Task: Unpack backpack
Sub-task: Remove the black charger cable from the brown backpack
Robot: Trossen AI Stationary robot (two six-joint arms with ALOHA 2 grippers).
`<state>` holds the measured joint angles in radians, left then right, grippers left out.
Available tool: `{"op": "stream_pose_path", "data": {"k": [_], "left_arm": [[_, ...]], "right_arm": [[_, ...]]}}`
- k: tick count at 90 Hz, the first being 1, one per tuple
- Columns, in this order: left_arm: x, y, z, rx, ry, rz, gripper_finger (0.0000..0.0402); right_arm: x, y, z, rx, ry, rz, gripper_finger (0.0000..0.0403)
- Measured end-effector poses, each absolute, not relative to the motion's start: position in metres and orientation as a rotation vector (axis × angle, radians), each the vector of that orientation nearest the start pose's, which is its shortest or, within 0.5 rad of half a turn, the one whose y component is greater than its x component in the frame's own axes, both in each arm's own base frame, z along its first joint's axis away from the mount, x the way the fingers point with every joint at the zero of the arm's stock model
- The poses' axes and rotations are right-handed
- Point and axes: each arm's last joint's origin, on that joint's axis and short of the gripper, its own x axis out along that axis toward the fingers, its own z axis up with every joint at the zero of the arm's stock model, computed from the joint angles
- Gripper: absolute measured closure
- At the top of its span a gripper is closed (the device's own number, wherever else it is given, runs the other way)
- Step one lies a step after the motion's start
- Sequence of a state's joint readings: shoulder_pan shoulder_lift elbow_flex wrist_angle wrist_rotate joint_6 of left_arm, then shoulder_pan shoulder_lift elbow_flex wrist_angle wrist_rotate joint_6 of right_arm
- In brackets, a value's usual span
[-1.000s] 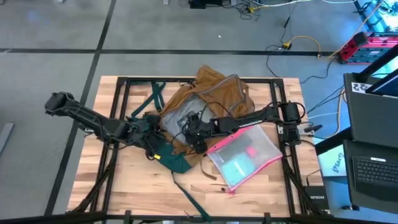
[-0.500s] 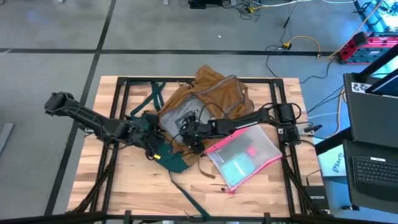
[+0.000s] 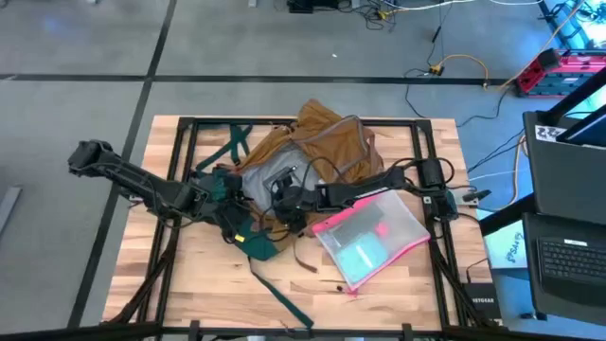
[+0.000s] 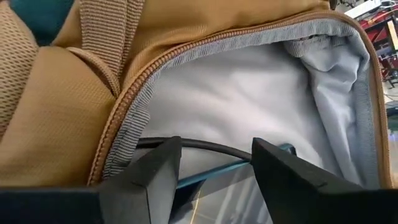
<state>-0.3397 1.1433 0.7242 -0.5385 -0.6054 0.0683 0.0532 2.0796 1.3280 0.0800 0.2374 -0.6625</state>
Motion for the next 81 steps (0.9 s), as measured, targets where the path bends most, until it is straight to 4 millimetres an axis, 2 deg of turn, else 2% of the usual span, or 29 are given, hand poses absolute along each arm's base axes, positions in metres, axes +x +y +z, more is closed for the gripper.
{"op": "stream_pose_path", "data": {"k": [33, 53, 81], "left_arm": [[0.205, -0.055, 0.224, 0.51, 0.866, 0.212, 0.0279], [0.205, -0.055, 0.224, 0.508, 0.861, 0.212, 0.0279], [0.205, -0.055, 0.224, 0.505, 0.86, 0.214, 0.0279]], "right_arm": [[0.446, 0.014, 0.155, -0.761, 0.688, -0.069, 0.0217], [0.446, 0.013, 0.155, -0.761, 0.688, -0.073, 0.0217], [0.455, 0.014, 0.178, -0.475, 0.669, -0.125, 0.0217]]}}
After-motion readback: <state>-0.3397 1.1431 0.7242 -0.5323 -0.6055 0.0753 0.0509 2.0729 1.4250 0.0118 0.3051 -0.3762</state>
